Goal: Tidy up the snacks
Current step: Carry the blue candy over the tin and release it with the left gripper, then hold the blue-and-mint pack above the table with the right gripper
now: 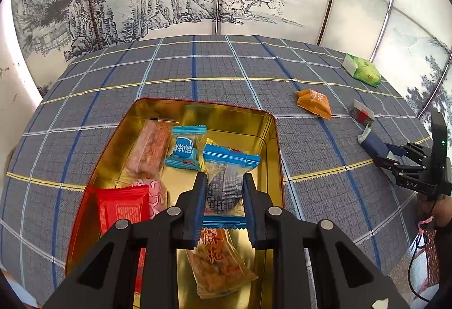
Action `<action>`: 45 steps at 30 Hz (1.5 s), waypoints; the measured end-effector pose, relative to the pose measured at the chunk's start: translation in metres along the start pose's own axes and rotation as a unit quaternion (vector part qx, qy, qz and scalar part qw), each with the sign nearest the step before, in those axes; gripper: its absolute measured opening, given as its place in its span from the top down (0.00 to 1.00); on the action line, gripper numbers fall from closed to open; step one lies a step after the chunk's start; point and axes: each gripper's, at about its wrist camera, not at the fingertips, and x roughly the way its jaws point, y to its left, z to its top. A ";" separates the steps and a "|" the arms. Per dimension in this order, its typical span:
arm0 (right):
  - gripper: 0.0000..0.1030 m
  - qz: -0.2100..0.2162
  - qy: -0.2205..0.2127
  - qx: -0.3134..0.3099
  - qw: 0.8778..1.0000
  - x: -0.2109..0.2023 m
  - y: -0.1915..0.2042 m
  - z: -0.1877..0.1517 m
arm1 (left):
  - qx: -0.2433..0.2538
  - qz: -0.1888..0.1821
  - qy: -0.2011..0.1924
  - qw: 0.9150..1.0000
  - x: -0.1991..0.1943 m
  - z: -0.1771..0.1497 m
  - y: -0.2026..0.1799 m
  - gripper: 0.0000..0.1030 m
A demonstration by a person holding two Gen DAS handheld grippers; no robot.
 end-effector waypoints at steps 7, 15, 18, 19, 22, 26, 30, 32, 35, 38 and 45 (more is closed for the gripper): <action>0.49 0.000 0.000 0.000 1.000 0.000 0.000 0.000 | -0.003 -0.005 0.011 1.000 0.014 0.007 0.002 0.79; 0.49 0.000 0.000 0.000 1.000 0.000 0.000 0.000 | 0.003 0.004 0.019 1.000 0.024 0.012 -0.003 0.79; 0.49 0.000 0.000 0.000 1.000 0.000 0.000 0.000 | 0.005 0.004 0.021 1.000 0.026 0.012 -0.004 0.79; 0.49 0.000 0.000 0.000 1.000 0.000 0.000 0.000 | 0.005 0.003 0.021 1.000 0.026 0.013 -0.004 0.79; 0.49 0.000 0.000 0.000 1.000 0.000 0.000 0.000 | 0.008 0.004 0.025 1.000 0.027 0.013 -0.005 0.79; 0.49 0.000 0.000 0.000 1.000 0.000 0.000 0.000 | 0.010 0.007 0.029 0.999 0.029 0.012 -0.006 0.78; 0.49 0.000 0.000 0.000 1.000 0.000 0.000 0.000 | 0.011 0.010 0.034 0.999 0.032 0.011 -0.007 0.78; 0.49 -0.001 0.000 0.000 1.000 0.000 -0.001 0.000 | 0.011 0.012 0.036 0.999 0.033 0.010 -0.008 0.78; 0.49 -0.001 0.000 0.000 1.000 0.000 0.000 0.000 | 0.015 0.015 0.037 0.999 0.034 0.008 -0.010 0.78; 0.49 -0.001 0.000 0.000 1.000 0.000 -0.001 0.000 | 0.015 0.016 0.035 0.999 0.033 0.008 -0.010 0.78; 0.49 -0.001 0.000 0.000 1.000 0.000 0.000 0.000 | 0.023 0.022 0.025 0.999 0.029 0.008 -0.013 0.78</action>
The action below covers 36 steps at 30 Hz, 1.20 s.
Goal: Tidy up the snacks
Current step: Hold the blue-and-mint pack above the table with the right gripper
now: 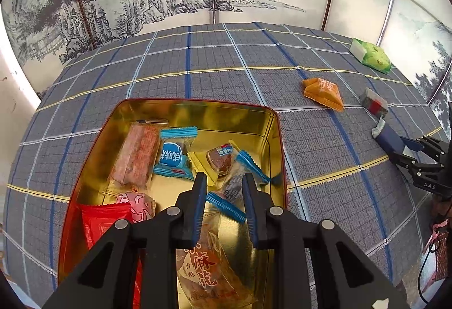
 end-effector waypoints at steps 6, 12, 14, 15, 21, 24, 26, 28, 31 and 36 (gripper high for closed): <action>0.49 -0.001 0.000 0.000 1.000 0.000 0.001 0.000 | 0.004 0.002 -0.006 1.000 -0.006 -0.002 -0.004 0.77; 0.50 -0.015 0.005 0.014 1.000 -0.001 0.003 0.000 | 0.006 0.010 -0.019 1.000 -0.019 -0.009 -0.007 0.71; 0.50 -0.016 0.009 0.015 1.000 -0.001 0.004 0.000 | 0.007 0.015 -0.027 0.999 -0.025 -0.012 -0.008 0.64; 0.51 -0.016 0.012 0.015 1.000 -0.002 0.005 0.000 | 0.007 0.017 -0.031 0.999 -0.028 -0.012 -0.009 0.62; 0.51 -0.011 0.022 0.014 1.000 -0.010 0.017 -0.007 | 0.006 0.036 -0.058 0.998 -0.044 -0.020 -0.008 0.44; 0.51 -0.010 0.026 0.015 1.000 -0.014 0.024 -0.012 | 0.002 0.041 -0.061 0.997 -0.049 -0.024 -0.005 0.40; 0.51 -0.008 0.029 0.015 0.999 -0.016 0.029 -0.014 | 0.000 0.042 -0.063 0.997 -0.052 -0.026 -0.004 0.38; 0.51 -0.002 0.032 0.019 0.999 -0.019 0.033 -0.016 | -0.003 0.044 -0.063 0.997 -0.054 -0.029 -0.001 0.36; 0.51 0.014 0.034 0.028 0.999 -0.022 0.038 -0.018 | -0.006 0.049 -0.066 0.997 -0.058 -0.032 0.002 0.34; 0.51 0.042 0.034 0.054 0.997 -0.026 0.045 -0.021 | -0.009 0.059 -0.073 0.996 -0.065 -0.038 0.006 0.30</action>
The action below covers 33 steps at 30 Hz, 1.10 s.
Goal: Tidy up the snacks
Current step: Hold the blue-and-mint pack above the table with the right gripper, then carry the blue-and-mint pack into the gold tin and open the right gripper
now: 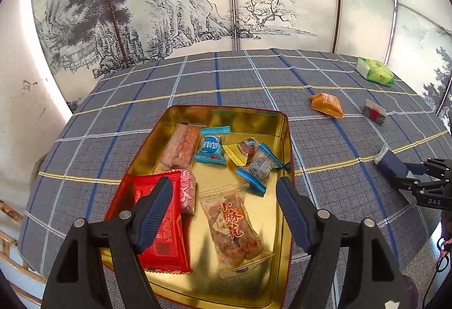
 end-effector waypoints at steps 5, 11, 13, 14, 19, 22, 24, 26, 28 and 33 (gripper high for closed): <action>0.51 0.030 -0.002 0.029 0.999 -0.002 0.004 -0.004 | -0.004 0.008 -0.006 1.000 -0.006 -0.004 0.006 0.27; 0.51 0.060 -0.002 0.054 0.997 -0.005 0.009 -0.007 | -0.004 0.011 -0.005 1.000 -0.009 -0.008 0.009 0.26; 0.51 0.065 -0.002 0.059 0.996 -0.005 0.011 -0.008 | -0.005 0.012 -0.006 1.000 -0.009 -0.008 0.009 0.26; 0.51 0.068 -0.002 0.063 0.996 -0.005 0.011 -0.008 | -0.005 0.012 -0.006 1.000 -0.010 -0.009 0.009 0.26; 0.51 0.083 -0.006 0.078 0.993 -0.008 0.012 -0.008 | -0.008 0.012 -0.009 1.000 -0.017 -0.015 0.014 0.25; 0.51 0.087 -0.011 0.080 0.993 -0.012 0.014 -0.007 | -0.010 0.012 -0.011 1.000 -0.020 -0.017 0.016 0.25; 0.51 0.090 -0.012 0.080 0.993 -0.014 0.017 -0.006 | -0.011 0.011 -0.011 1.000 -0.021 -0.018 0.017 0.25; 0.51 0.095 -0.014 0.082 0.992 -0.016 0.019 -0.005 | -0.013 0.011 -0.012 1.000 -0.022 -0.018 0.017 0.25; 0.51 0.102 -0.017 0.082 0.991 -0.018 0.024 -0.003 | -0.015 0.011 -0.014 1.000 -0.026 -0.018 0.018 0.24; 0.51 0.127 -0.028 0.068 0.989 -0.025 0.046 0.015 | -0.024 0.017 -0.021 0.999 -0.036 -0.021 0.026 0.20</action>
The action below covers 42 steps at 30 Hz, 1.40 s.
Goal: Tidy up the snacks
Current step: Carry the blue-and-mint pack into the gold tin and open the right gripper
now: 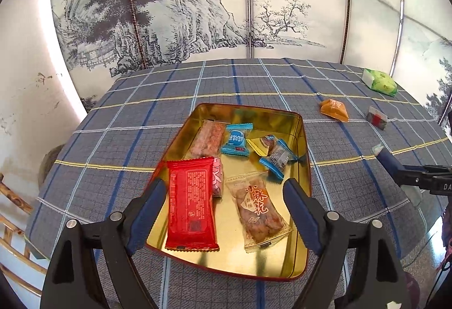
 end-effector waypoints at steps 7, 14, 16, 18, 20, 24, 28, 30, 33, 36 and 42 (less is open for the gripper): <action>0.51 0.045 0.004 -0.037 0.998 0.016 0.054 0.029 | -0.020 0.013 -0.001 1.000 -0.009 -0.004 0.017 0.18; 0.51 0.080 0.023 -0.057 0.995 0.052 0.102 0.053 | -0.026 0.025 0.000 0.999 -0.013 -0.010 0.032 0.18; 0.51 0.086 0.031 -0.055 0.994 0.065 0.110 0.059 | -0.029 0.027 0.002 0.999 -0.014 -0.012 0.036 0.18; 0.51 0.089 0.038 -0.048 0.994 0.078 0.116 0.066 | -0.032 0.028 0.002 0.999 -0.015 -0.013 0.041 0.17; 0.51 0.089 0.044 -0.041 0.994 0.091 0.120 0.072 | -0.035 0.030 0.002 0.999 -0.016 -0.014 0.045 0.17; 0.51 0.080 0.055 -0.031 0.995 0.115 0.125 0.082 | -0.034 0.034 -0.002 0.999 -0.019 -0.016 0.049 0.17; 0.51 0.071 0.064 -0.026 0.995 0.130 0.130 0.086 | -0.031 0.033 -0.005 0.999 -0.020 -0.016 0.049 0.15; 0.51 0.065 0.067 -0.025 0.995 0.137 0.131 0.088 | -0.030 0.029 -0.006 0.999 -0.020 -0.017 0.050 0.15; 0.51 0.060 0.070 -0.022 0.996 0.145 0.131 0.090 | -0.031 0.025 -0.005 0.999 -0.019 -0.017 0.050 0.14; 0.51 0.057 0.072 -0.020 0.996 0.150 0.132 0.092 | -0.033 0.023 -0.003 0.999 -0.017 -0.016 0.050 0.14; 0.51 0.052 0.077 -0.021 0.995 0.158 0.135 0.091 | -0.034 0.021 0.002 0.999 -0.014 -0.016 0.052 0.14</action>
